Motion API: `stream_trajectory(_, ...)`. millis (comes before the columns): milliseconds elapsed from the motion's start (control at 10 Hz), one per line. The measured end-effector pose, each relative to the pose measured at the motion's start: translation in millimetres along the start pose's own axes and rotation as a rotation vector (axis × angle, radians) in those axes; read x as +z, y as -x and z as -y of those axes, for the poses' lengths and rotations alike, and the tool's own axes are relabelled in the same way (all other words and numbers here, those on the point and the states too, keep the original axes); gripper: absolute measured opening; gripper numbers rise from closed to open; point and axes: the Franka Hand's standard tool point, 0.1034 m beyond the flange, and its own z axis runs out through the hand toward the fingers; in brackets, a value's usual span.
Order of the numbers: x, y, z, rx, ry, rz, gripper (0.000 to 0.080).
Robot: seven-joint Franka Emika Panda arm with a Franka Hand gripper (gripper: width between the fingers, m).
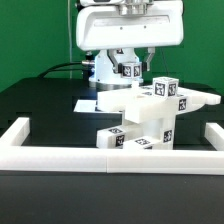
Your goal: Assemble chair
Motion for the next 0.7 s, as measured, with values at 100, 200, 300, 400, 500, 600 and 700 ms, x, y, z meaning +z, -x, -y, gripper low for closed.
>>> stream_trajectory(100,0.5,0.5,0.0,0.0,0.0,0.001,0.0397)
stream_trajectory(200,0.6,0.4,0.0,0.0,0.0,0.001,0.0397)
stream_trajectory(300,0.0,-3.9,-0.8,-0.027,0.011,0.001,0.0397)
stream_trajectory(400,-1.9,-18.0,-2.6,-0.083,0.033,-0.003,0.0397)
stream_trajectory(500,-5.5,-30.3,-5.0,-0.117,0.033,0.007,0.0397)
stream_trajectory(600,-10.8,-41.5,-7.3,-0.132,0.035,0.014,0.0397)
stream_trajectory(700,-13.4,-48.5,-8.0,-0.141,0.037,0.012,0.0397)
